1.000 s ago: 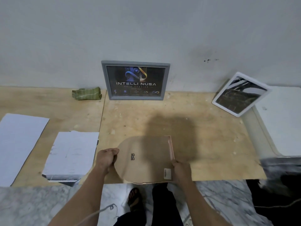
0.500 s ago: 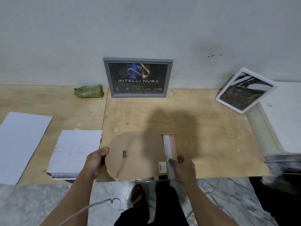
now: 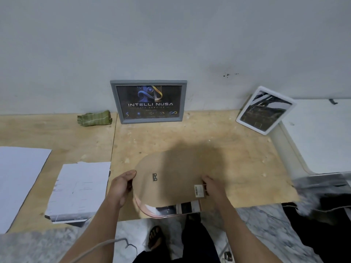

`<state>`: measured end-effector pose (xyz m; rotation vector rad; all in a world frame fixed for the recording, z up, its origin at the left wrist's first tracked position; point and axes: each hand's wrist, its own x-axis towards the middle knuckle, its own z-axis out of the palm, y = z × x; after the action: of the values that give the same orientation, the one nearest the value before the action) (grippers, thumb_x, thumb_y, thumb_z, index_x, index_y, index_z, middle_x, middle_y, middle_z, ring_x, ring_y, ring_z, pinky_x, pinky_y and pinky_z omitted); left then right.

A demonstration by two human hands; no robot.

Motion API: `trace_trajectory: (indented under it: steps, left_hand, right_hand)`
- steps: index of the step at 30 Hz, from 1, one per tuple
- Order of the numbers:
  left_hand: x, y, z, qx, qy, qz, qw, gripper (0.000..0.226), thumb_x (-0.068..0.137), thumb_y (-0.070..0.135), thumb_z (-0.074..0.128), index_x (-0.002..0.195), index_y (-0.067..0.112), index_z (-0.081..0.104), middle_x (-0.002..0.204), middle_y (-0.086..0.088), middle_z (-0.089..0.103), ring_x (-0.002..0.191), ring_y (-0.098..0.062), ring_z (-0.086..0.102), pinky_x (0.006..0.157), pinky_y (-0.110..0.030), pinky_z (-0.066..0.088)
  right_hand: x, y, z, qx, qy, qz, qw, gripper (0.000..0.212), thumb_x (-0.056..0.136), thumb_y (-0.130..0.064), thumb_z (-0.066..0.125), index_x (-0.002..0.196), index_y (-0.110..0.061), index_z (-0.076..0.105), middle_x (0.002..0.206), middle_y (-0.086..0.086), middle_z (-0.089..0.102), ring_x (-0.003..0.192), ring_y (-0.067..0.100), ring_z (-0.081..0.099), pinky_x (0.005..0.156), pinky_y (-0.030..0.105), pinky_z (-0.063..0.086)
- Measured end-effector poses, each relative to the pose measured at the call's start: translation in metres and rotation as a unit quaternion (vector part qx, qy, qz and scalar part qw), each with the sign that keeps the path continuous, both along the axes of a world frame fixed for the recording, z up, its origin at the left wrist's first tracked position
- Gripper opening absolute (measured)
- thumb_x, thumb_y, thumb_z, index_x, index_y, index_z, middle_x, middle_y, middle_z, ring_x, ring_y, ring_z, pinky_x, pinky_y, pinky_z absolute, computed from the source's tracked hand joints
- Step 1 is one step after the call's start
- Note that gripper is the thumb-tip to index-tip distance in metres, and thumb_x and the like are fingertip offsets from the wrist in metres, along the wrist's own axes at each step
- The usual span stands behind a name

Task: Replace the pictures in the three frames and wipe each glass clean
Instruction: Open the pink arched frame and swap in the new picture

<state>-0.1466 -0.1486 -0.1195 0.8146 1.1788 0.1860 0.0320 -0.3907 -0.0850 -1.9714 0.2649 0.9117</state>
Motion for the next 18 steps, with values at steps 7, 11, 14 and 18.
trace_trajectory:
  steps: [7, 11, 14, 18]
  left_hand:
    - [0.069, -0.049, 0.017, 0.05, 0.013, -0.044, 0.998, 0.011, 0.092, 0.007, 0.064, 0.1, 0.001, 0.071, 0.096, -0.017, 0.073, 0.083, -0.028, 0.066, 0.073, -0.033, 0.053]
    - [0.115, -0.093, 0.022, 0.117, 0.021, -0.105, 0.987, 0.007, 0.089, 0.009, 0.07, 0.091, 0.007, 0.076, 0.087, -0.012, 0.076, 0.076, -0.025, 0.068, 0.074, -0.035, 0.055]
    - [0.154, -0.126, 0.023, 0.165, 0.032, -0.16, 0.973, 0.013, 0.092, 0.004, 0.066, 0.091, 0.011, 0.077, 0.076, -0.004, 0.071, 0.062, -0.015, 0.061, 0.056, -0.021, 0.05]
    - [0.19, -0.163, 0.016, 0.175, 0.057, -0.212, 0.96, 0.034, 0.083, -0.018, 0.058, 0.075, 0.012, 0.073, 0.068, 0.009, 0.07, 0.074, -0.016, 0.061, 0.059, -0.01, 0.048]
  right_hand:
    - [0.049, -0.048, 0.02, -0.01, -0.104, -0.044, 0.994, 0.017, 0.092, -0.013, 0.056, 0.085, -0.015, 0.071, 0.084, 0.009, 0.071, 0.071, 0.023, 0.066, 0.066, 0.036, 0.053]
    - [0.083, -0.095, 0.019, -0.096, -0.166, -0.009, 0.981, 0.023, 0.091, -0.012, 0.048, 0.085, -0.018, 0.069, 0.086, 0.006, 0.07, 0.069, 0.018, 0.062, 0.053, 0.027, 0.043]
    - [0.114, -0.132, 0.015, -0.143, -0.186, 0.006, 0.972, 0.024, 0.089, -0.009, 0.047, 0.091, -0.019, 0.069, 0.088, 0.005, 0.068, 0.075, 0.021, 0.061, 0.058, 0.028, 0.04]
    - [0.149, -0.166, -0.001, -0.185, -0.179, 0.009, 0.966, 0.025, 0.083, -0.011, 0.048, 0.093, -0.017, 0.071, 0.089, 0.005, 0.07, 0.079, 0.024, 0.062, 0.065, 0.03, 0.044]
